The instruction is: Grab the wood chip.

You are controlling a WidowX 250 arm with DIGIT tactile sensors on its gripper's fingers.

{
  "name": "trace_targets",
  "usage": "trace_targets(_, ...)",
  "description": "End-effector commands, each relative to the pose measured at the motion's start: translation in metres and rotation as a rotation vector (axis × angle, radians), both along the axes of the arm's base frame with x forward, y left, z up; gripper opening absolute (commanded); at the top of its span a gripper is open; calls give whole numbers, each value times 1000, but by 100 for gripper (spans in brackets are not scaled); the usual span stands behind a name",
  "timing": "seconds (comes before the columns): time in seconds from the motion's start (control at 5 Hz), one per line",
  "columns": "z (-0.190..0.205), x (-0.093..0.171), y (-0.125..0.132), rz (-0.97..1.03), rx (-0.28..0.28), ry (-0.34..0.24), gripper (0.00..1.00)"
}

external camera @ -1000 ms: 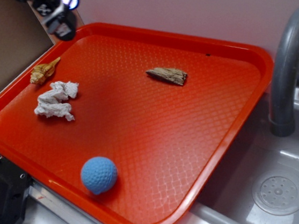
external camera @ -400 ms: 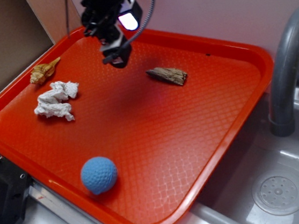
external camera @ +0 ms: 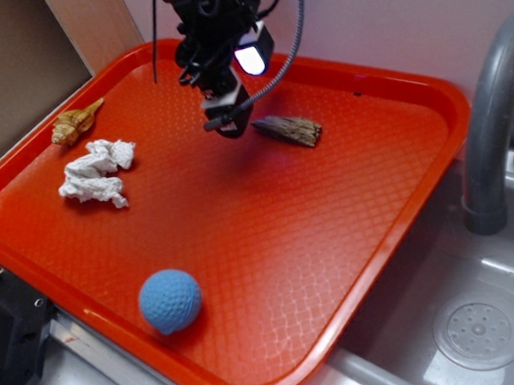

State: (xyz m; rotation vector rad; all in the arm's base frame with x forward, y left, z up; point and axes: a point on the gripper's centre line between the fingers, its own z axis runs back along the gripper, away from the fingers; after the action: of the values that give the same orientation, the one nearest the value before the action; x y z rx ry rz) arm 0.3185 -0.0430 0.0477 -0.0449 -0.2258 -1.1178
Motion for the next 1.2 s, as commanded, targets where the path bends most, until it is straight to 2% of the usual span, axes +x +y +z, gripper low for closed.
trace_targets(0.0, 3, -2, -32, -133, -11, -44, 100)
trace_targets(0.4, -18, -6, -42, -189, 43, -24, 100)
trace_targets(0.6, -23, -15, -52, -232, 50, -24, 100)
trace_targets(0.8, -25, -20, -53, -259, 47, -23, 0)
trace_targets(1.0, -26, -22, -54, -290, 12, -18, 0)
